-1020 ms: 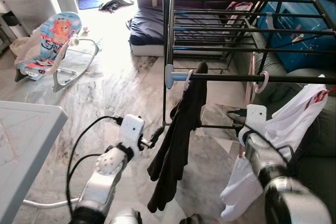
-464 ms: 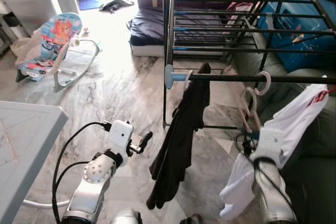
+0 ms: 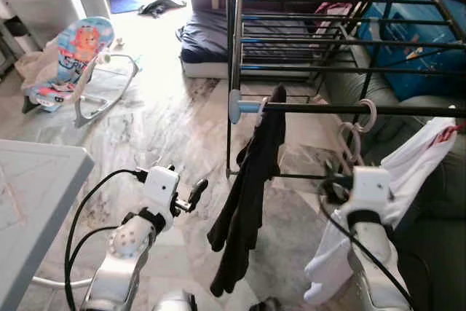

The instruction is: Hang hanger

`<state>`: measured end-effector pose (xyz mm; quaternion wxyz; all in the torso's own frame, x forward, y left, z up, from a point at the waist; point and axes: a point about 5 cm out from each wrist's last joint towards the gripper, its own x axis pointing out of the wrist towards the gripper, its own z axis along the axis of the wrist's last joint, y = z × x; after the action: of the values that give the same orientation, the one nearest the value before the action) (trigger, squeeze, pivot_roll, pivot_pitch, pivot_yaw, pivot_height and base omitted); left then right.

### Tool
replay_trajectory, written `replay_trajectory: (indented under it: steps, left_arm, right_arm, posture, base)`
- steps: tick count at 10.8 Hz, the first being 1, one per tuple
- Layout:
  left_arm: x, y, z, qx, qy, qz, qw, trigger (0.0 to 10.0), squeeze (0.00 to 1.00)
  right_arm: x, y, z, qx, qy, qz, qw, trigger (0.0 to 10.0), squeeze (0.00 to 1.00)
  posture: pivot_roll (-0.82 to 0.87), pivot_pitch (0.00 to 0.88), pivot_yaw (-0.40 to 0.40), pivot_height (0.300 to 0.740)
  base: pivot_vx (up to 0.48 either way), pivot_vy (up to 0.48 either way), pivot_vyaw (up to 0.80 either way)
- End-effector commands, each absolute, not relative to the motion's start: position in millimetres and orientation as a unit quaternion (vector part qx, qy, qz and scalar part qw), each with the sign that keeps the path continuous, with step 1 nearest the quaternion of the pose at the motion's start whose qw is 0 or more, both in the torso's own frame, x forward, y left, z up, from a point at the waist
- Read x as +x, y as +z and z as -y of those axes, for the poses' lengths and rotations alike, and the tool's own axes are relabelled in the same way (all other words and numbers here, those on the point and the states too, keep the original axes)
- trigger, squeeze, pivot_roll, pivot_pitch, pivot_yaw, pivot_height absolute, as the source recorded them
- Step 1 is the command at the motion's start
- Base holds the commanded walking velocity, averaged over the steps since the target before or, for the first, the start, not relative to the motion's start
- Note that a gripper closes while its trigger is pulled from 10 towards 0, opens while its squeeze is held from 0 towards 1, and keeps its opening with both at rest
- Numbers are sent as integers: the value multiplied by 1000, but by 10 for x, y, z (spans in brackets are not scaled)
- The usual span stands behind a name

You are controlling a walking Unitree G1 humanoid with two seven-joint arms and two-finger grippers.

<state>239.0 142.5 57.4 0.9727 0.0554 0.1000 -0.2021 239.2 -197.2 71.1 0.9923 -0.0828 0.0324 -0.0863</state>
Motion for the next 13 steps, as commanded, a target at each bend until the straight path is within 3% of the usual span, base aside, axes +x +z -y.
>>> replay_trajectory:
  steps: [1,4,5,6,8,10,13]
  left_arm:
    - [2396,608,-1466,54,-188,-96,976,10000,0]
    - [2493,718,-1440,53,-181,-75,979,10000,0]
    - [2465,698,-1466,56,-178,-79,979,10000,0]
    - [2416,652,-1499,64,-181,-87,978,10000,0]
    - [2434,596,-1572,67,-167,-101,978,10000,0]
    - [2541,708,-1528,72,-170,-81,979,10000,0]
    - [2530,731,-1493,90,-186,-75,976,10000,0]
  right_arm:
    - [2406,768,1982,-88,-81,-21,993,10000,1000]
    - [2431,772,1979,-73,-78,-23,994,10000,1000]
    - [2395,768,1962,-76,-68,-26,994,10000,867]
    - [2375,716,1924,-77,-55,-34,995,10000,345]
    - [2474,692,1882,-74,-46,-40,995,10000,8]
    - [2606,754,1888,-77,-47,-31,995,10000,0]
    - [2696,666,1701,-56,-24,-37,997,10000,0]
  posture:
    - [-56,0,-18,740]
    - [-55,0,-27,740]
    - [-53,0,-31,740]
    - [-40,0,-36,740]
    - [-29,0,-44,740]
    - [-4,0,-61,740]
    - [33,0,-43,740]
  base:
    - [0,0,0]
    - [-206,0,0]
    - [-330,0,0]
    - [-352,0,0]
    - [-366,0,0]
    - [-398,0,0]
    - [-398,0,0]
